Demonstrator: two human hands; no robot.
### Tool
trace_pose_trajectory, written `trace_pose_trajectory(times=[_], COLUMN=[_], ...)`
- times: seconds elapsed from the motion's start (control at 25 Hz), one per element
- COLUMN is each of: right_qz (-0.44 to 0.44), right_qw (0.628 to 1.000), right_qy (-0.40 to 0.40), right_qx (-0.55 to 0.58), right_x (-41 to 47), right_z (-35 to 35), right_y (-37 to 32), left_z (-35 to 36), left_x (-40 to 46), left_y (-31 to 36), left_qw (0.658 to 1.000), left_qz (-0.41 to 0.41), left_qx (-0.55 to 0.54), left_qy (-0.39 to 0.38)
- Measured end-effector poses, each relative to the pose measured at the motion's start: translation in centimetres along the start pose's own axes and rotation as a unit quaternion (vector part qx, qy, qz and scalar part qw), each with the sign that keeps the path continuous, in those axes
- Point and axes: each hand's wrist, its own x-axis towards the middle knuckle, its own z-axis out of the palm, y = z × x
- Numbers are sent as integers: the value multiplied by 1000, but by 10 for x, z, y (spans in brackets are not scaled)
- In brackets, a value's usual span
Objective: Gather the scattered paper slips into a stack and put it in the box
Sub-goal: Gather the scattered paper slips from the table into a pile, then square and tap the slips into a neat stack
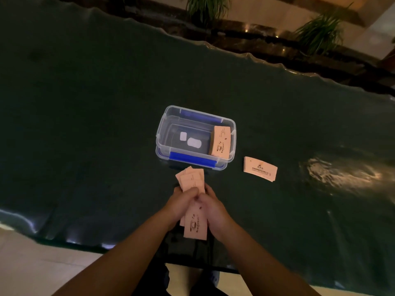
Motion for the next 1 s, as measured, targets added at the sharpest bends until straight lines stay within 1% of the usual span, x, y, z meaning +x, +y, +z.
trace_pose_trajectory(times=[0.12, 0.2, 0.32, 0.44, 0.52, 0.6, 0.68, 0.76, 0.88, 1.0], right_qz=[6, 3, 2, -31, -66, -109, -128, -140, -176, -167], right_qw=[1000, 1000, 998, 990, 973, 947, 927, 920, 924, 934], right_qy=[-14, -5, 5, 32, 40, 23, 34, 77, 134, 149], right_qx=[-7, 3, 66, 130, 215, 301, 350, 357, 311, 279], right_x=[-4, -8, -17, -26, -30, -37, -41, -40, -31, -20], right_z=[-24, -38, -53, -71, -84, -98, -111, -124, -146, -179], right_y=[-4, -5, -4, 3, 8, 10, 10, 8, -5, -27], left_z=[4, 11, 27, 45, 57, 76, 96, 118, 146, 167], left_x=[0, -1, -5, -7, -5, -4, -2, 1, 9, 21], left_y=[3, 7, 15, 22, 26, 33, 41, 48, 56, 68], left_qw=[996, 991, 984, 980, 974, 962, 951, 947, 944, 950], left_qz=[0, 14, 54, 79, 80, 68, 63, 63, 41, 2], left_qx=[-81, -119, -155, -163, -187, -239, -272, -282, -288, -280], left_qy=[-33, -52, -65, -83, -95, -110, -130, -143, -156, -136])
